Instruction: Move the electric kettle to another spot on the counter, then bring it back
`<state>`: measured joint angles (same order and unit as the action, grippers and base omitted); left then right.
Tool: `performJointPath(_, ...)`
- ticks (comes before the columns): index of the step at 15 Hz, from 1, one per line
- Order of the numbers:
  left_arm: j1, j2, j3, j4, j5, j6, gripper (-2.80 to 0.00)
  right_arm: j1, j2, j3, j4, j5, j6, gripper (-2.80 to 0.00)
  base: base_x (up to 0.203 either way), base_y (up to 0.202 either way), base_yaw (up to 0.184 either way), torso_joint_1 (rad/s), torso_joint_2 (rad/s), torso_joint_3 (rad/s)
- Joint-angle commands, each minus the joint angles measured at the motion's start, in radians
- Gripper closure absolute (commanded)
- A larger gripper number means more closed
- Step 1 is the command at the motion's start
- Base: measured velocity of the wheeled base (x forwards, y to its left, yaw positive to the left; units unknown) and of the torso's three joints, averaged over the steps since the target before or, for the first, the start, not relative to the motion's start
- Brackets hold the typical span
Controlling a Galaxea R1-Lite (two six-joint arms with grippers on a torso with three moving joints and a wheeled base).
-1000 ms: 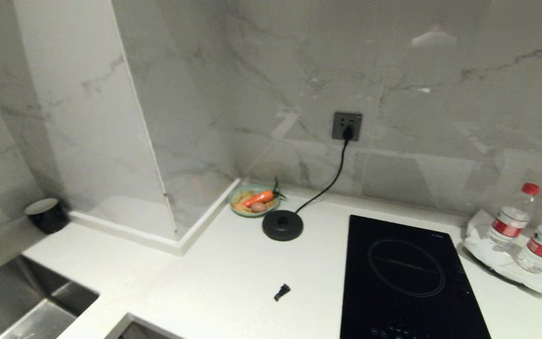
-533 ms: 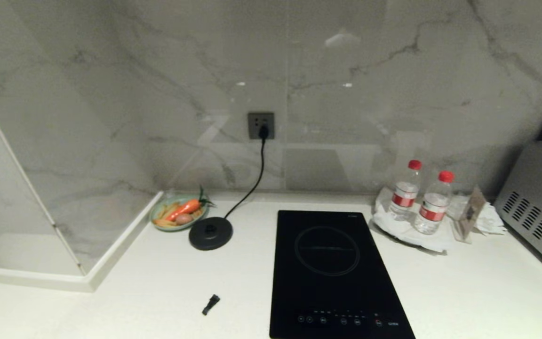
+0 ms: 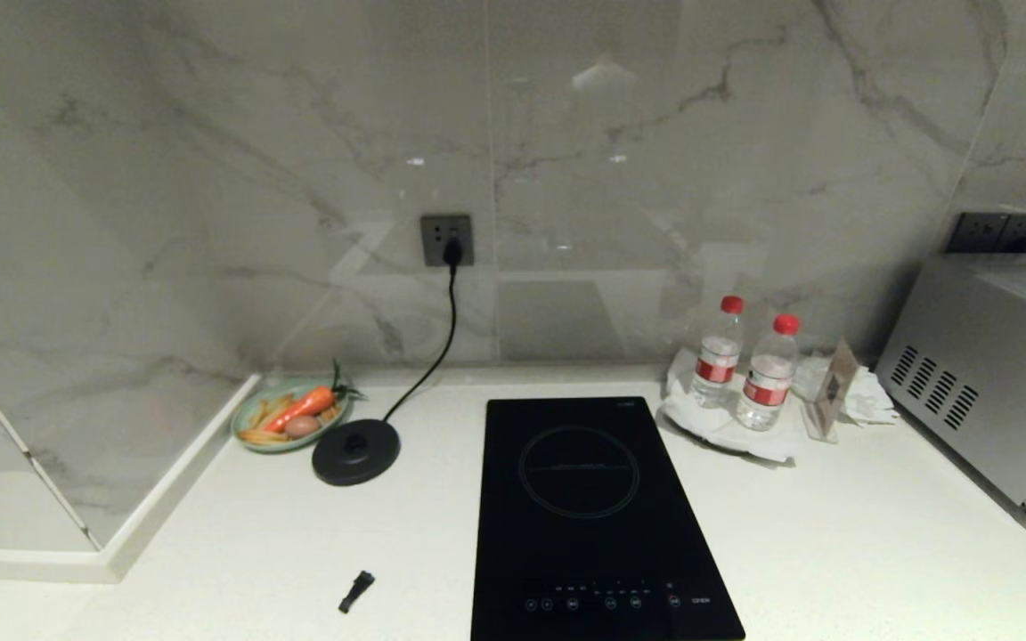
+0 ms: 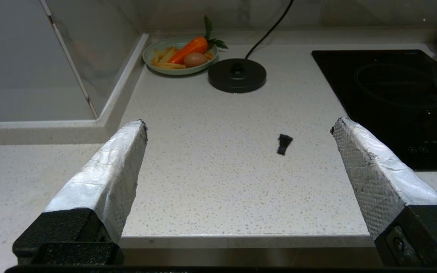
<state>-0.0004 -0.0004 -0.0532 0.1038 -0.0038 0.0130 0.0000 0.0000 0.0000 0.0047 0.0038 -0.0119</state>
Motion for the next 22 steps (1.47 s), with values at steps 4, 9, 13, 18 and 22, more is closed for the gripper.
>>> performJointPath(4, -0.001, 0.002, 0.001, 0.000, 0.001, -0.001, -2.80, 0.000, 0.000, 0.000, 0.000, 0.001, 0.000, 0.00, 0.000, 0.000, 0.000, 0.000, 0.00, 0.000)
performJointPath(9, 0.000, 0.002, 0.001, 0.000, 0.001, -0.002, -2.80, 0.000, 0.000, 0.000, 0.000, 0.001, 0.000, 0.00, 0.000, 0.000, 0.000, 0.000, 0.00, 0.000)
performJointPath(13, -0.001, 0.002, 0.001, 0.000, 0.001, -0.001, -2.80, 0.000, 0.000, 0.000, 0.000, 0.001, 0.000, 0.00, 0.000, 0.000, 0.000, 0.000, 0.00, 0.000)
performJointPath(18, 0.000, 0.002, 0.001, 0.000, 0.001, -0.002, -2.80, 0.000, 0.000, 0.000, 0.000, 0.001, 0.000, 0.00, 0.000, 0.000, 0.000, -0.071, 0.17, 0.097)
performJointPath(22, -0.001, 0.002, 0.001, 0.000, 0.001, -0.001, -2.80, 0.000, 0.000, 0.000, 0.000, 0.001, 0.000, 0.00, 0.000, 0.000, 0.000, -0.122, 0.31, 0.180)
